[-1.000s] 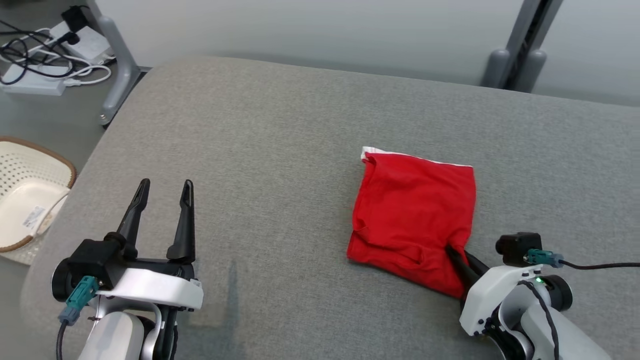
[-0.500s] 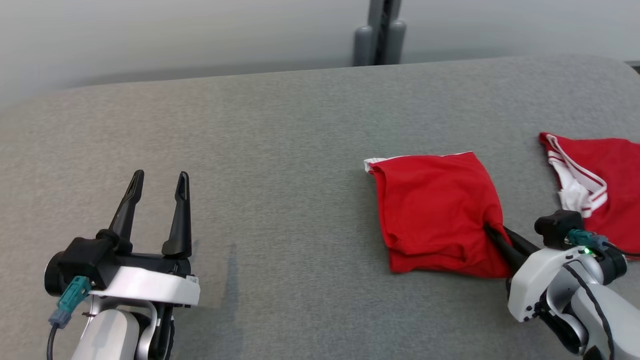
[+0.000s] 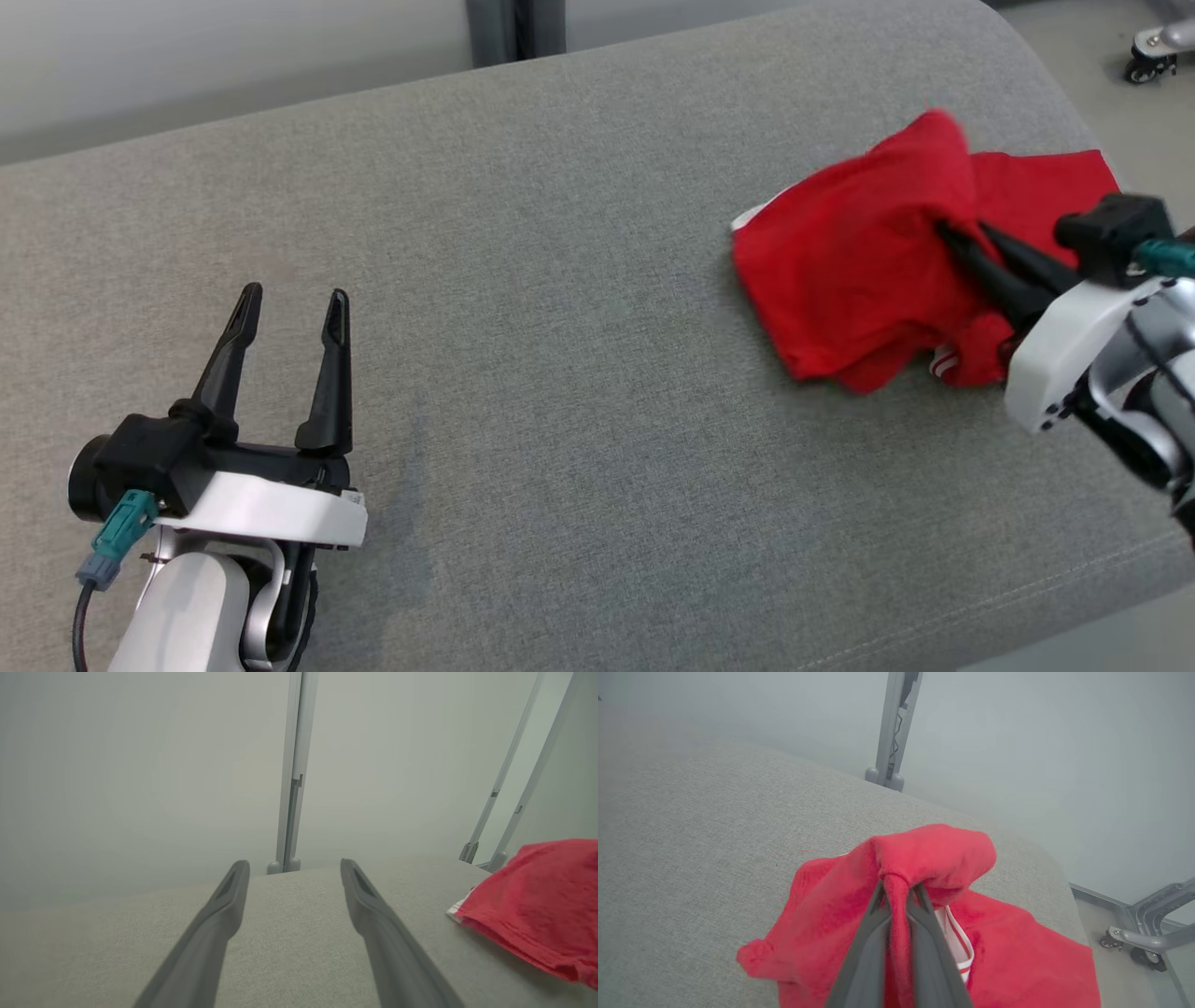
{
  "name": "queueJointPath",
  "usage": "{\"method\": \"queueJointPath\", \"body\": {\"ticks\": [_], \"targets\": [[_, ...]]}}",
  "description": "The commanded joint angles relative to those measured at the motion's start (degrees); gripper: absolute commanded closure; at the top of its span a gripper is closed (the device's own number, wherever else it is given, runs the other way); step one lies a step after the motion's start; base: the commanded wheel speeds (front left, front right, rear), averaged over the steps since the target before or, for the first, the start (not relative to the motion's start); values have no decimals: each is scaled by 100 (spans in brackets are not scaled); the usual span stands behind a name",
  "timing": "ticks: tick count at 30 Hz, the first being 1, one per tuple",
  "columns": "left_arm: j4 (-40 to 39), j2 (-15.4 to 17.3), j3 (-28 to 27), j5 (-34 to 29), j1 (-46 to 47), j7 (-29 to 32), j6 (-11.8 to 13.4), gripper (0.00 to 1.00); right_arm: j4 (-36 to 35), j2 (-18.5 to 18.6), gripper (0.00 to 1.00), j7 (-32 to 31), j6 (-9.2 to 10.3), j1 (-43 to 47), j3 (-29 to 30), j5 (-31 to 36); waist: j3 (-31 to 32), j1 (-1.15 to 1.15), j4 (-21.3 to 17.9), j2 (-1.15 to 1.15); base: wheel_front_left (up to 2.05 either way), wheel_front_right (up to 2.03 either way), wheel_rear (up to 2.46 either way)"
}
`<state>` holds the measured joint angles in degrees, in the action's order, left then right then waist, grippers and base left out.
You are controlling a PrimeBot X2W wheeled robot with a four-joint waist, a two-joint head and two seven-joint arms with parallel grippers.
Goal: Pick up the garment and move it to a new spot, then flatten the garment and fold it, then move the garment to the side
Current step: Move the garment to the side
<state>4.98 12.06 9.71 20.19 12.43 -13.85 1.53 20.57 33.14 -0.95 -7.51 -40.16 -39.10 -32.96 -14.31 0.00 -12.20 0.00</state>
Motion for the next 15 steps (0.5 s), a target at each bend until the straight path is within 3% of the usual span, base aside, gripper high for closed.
{"method": "queueJointPath", "body": {"ticks": [1, 8, 15], "targets": [[-37, 46, -4, -5, 113, 3, -10, 0, -63, 176, 100, -105, 4, -135, 88, -17, -119, 0, -83, 0, 0, 0, 0], [-125, 109, 57, -14, 254, 65, -50, 0, 413, 689, 100, -366, 4, -294, 357, -462, -461, 0, -32, 0, 0, 0, 0], [-108, 131, 99, 7, 484, 87, -96, 0, 1725, 402, 100, -415, 3, -77, 483, -1068, -742, 0, 185, 0, 0, 0, 0]]}}
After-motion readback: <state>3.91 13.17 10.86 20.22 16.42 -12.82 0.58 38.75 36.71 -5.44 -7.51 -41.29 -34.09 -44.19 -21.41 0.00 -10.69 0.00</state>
